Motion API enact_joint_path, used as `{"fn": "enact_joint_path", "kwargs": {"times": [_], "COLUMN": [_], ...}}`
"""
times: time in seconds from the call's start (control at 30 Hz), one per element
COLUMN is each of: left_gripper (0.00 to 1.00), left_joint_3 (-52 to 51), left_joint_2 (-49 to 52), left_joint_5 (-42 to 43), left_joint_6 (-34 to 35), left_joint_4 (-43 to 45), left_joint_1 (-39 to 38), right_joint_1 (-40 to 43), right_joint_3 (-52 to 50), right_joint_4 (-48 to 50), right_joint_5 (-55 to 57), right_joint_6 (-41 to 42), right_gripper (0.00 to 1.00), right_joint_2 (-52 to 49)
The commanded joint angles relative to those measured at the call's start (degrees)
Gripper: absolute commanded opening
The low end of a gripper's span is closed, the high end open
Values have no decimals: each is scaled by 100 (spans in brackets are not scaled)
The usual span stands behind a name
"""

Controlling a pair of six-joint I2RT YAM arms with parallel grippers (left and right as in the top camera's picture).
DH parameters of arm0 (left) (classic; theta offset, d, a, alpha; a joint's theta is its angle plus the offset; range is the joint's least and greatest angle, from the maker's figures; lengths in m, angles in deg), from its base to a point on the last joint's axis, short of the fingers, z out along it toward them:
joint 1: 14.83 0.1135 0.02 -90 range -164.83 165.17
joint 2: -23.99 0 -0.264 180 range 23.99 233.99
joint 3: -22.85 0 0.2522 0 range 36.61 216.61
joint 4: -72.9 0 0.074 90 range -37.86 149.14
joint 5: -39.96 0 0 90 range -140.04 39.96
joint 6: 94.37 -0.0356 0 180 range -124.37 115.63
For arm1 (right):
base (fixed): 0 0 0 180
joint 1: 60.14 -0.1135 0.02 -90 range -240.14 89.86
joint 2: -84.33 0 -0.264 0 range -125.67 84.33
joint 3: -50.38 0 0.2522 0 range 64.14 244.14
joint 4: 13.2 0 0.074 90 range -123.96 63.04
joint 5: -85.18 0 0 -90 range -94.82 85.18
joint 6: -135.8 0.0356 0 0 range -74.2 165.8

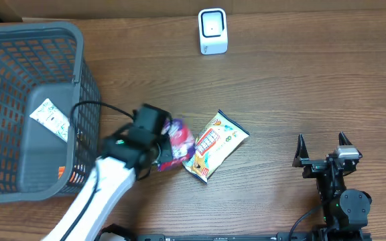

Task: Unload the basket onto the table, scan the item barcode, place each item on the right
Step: 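Lift the purple-pink pouch and place it left of the snack bag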

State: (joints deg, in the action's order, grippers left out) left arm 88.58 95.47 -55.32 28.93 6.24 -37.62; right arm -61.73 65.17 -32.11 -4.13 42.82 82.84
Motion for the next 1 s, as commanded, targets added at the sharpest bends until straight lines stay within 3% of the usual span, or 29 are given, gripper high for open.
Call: {"fn": "enact_joint_path", "kwargs": {"times": [0.0, 0.07, 0.17, 0.2, 0.43, 0.6, 0.83, 0.97], "left_gripper": [4, 4, 93, 100, 100, 100, 100, 100], "left_joint_3": [-306, -299, 136, 455, 4531, 6846, 6874, 6304], "left_joint_2": [483, 793, 951, 935, 791, 789, 1051, 1569], "left_joint_5": [-1204, -1115, -944, -890, -1261, -2011, -1261, -1012], "left_joint_6": [763, 763, 605, 560, 55, 55, 50, 107], "left_joint_4": [511, 752, 592, 339, -2155, -3193, -3296, -3143], "left_joint_1": [-127, -155, -166, -166, -35, 1224, 4437, 5239], "right_joint_1": [11, 11, 11, 11, 11, 11, 11, 11], "right_joint_3": [-57, -57, -57, -57, -57, -57, -57, -57], "right_joint_4": [44, 44, 44, 44, 44, 44, 44, 44], "right_joint_5": [50, 50, 50, 50, 50, 50, 50, 50], "right_joint_6": [22, 22, 22, 22, 22, 20, 20, 22], "right_gripper": [100, 100, 100, 100, 100, 100, 100, 100], "right_joint_2": [35, 35, 35, 35, 35, 35, 35, 35]}}
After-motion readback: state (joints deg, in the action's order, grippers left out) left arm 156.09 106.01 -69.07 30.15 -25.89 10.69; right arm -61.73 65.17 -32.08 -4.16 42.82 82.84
